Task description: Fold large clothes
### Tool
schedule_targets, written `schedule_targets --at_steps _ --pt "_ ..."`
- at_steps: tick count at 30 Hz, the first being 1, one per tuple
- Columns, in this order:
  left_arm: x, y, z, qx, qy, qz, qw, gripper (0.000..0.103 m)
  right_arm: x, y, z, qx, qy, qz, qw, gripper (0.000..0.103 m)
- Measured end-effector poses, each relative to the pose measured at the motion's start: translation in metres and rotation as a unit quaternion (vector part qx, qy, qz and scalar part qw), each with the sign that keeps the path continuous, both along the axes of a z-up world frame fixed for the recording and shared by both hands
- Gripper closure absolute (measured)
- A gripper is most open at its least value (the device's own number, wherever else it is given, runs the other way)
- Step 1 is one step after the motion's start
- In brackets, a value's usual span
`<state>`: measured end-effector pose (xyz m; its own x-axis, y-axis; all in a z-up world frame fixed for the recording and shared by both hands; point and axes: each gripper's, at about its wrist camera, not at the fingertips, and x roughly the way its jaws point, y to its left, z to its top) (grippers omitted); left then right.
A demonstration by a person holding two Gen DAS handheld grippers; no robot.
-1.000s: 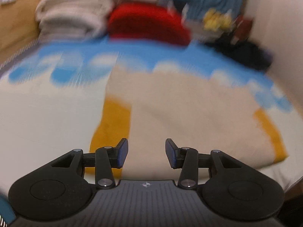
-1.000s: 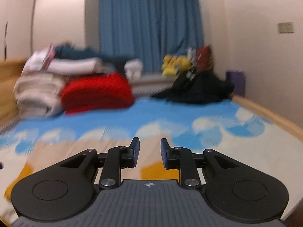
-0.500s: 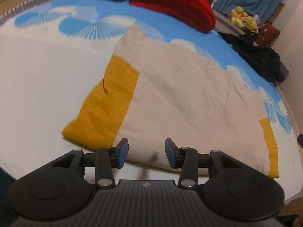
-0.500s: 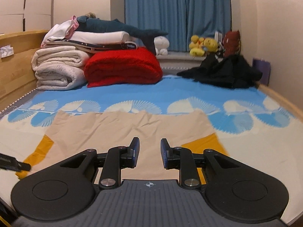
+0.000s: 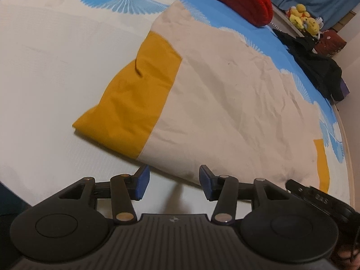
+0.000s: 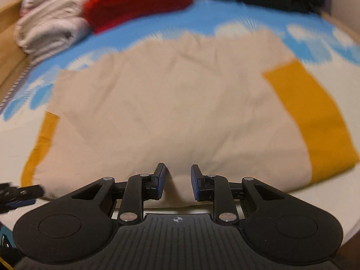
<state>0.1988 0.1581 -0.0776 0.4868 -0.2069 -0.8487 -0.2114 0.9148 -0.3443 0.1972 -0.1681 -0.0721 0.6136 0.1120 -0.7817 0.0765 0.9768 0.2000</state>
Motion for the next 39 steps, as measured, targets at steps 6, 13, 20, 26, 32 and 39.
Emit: schedule_targets --at_steps 6,13,20,26,32,39 --pt "0.001 0.014 -0.018 -0.042 0.029 0.046 0.9977 0.044 0.005 0.012 -0.012 -0.016 0.020 -0.014 1.000 0.072" --pt "0.005 0.029 -0.037 -0.099 0.036 0.130 0.9859 0.036 0.002 -0.005 -0.005 0.013 0.025 -0.012 1.000 0.072" --pt "0.001 0.039 -0.043 -0.128 -0.018 0.212 0.9686 0.035 0.001 -0.012 -0.004 0.019 0.026 -0.005 0.999 0.071" --pt "0.002 0.041 -0.045 -0.150 -0.033 0.239 0.9589 0.035 0.001 -0.011 -0.004 0.011 0.025 0.002 1.000 0.071" --pt "0.006 0.036 -0.047 -0.139 -0.040 0.235 0.9613 0.066 -0.001 -0.009 -0.003 0.003 0.020 0.006 1.000 0.071" --pt "0.007 0.031 -0.024 -0.112 -0.077 0.185 0.9732 0.090 -0.007 0.000 0.013 -0.011 -0.035 0.035 0.999 0.071"
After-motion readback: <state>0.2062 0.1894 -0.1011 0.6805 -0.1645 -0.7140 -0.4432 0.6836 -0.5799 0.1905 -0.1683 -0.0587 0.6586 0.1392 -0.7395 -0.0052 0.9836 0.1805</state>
